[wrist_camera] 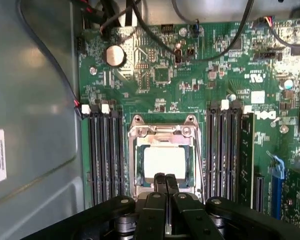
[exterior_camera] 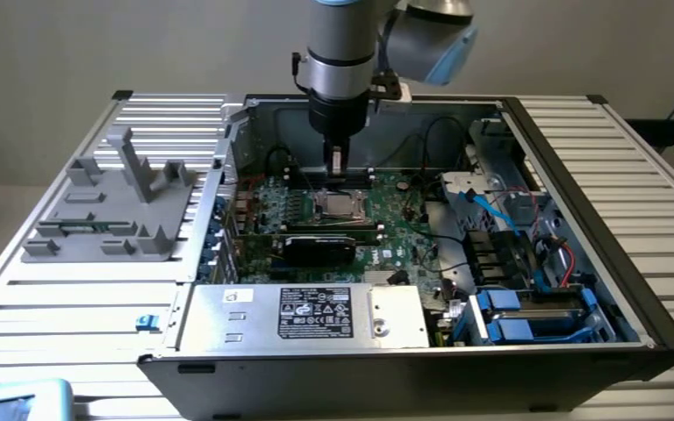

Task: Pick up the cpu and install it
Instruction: 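Close the cpu cover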

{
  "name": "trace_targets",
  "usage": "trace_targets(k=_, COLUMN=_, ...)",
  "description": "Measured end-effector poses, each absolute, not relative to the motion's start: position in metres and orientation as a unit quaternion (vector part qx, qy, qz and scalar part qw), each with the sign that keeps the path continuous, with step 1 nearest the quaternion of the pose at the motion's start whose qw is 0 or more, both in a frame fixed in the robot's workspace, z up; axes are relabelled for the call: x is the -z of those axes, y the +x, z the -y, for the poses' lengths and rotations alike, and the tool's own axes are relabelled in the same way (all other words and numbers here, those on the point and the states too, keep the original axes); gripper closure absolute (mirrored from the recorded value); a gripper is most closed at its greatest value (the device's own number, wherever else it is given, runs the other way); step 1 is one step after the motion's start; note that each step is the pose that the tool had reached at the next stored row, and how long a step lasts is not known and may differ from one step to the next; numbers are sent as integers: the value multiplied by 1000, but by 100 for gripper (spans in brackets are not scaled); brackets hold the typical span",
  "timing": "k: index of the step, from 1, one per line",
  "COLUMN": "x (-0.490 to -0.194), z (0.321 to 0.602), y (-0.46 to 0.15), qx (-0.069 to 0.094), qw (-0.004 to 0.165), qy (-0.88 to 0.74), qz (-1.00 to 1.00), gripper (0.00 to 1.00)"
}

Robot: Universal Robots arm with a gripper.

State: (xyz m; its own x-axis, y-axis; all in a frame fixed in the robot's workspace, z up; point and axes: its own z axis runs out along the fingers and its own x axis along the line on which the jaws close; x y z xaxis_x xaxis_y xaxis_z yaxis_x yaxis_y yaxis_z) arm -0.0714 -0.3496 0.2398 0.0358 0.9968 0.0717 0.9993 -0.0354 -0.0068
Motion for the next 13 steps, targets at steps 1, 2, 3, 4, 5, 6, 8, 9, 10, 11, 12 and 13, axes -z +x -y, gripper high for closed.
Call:
trace_targets(k=1, x=-238, z=350, y=-74, qx=23, qw=27, qy=-719, qz=694, gripper=89)
trace_targets(k=2, x=-236, z=350, y=-77, qx=23, qw=27, qy=-719, qz=694, gripper=89)
trace_targets(k=3, x=-234, z=350, y=-79, qx=23, qw=27, qy=-719, qz=694, gripper=89)
trace_targets(k=4, x=-233, z=350, y=-80, qx=23, qw=27, qy=-719, qz=694, gripper=89)
trace_targets(k=5, x=-231, z=350, y=-81, qx=23, qw=27, qy=-719, qz=694, gripper=89)
trace_targets(k=6, x=-229, z=350, y=-83, qx=23, qw=27, qy=-719, qz=694, gripper=89)
trace_targets(k=8, x=-225, z=350, y=-87, qx=23, qw=27, qy=-719, qz=694, gripper=89)
trace_targets(k=9, x=-224, z=350, y=-89, qx=23, qw=27, qy=-719, qz=694, gripper=89)
trace_targets(k=10, x=-222, z=350, y=-90, qx=23, qw=27, qy=-719, qz=694, gripper=89)
trace_targets(k=11, x=-220, z=350, y=-91, qx=23, qw=27, qy=-719, qz=694, gripper=89)
trace_targets(k=12, x=-218, z=350, y=-92, qx=23, qw=27, qy=-719, qz=694, gripper=89)
trace_targets(k=13, x=-216, z=350, y=-92, qx=23, qw=27, qy=-719, qz=694, gripper=89)
